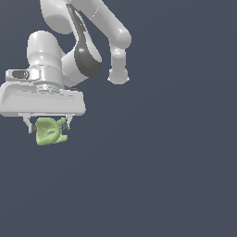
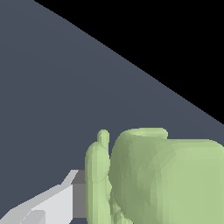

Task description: Pick up the object and move it to a goal position.

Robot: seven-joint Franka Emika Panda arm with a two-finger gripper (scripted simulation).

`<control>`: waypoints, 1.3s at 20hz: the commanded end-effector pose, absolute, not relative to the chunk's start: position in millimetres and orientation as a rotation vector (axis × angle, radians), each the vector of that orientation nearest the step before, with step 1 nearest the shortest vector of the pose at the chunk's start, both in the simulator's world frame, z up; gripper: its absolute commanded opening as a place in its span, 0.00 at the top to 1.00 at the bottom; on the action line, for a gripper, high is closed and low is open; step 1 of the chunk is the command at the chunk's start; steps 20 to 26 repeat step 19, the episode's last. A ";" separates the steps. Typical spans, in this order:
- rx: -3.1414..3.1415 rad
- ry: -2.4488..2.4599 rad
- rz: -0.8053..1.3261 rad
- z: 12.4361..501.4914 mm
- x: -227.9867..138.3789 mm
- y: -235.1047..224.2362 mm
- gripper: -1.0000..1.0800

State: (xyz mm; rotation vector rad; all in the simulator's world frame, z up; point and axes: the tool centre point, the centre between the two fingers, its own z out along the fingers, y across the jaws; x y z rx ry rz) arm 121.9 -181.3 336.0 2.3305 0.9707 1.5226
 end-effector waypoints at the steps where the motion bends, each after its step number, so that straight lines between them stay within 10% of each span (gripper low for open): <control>1: 2.282 0.967 1.583 353.6 124.2 -190.9 1.00; 26: 2.122 0.967 1.778 406.2 128.7 -218.9 1.00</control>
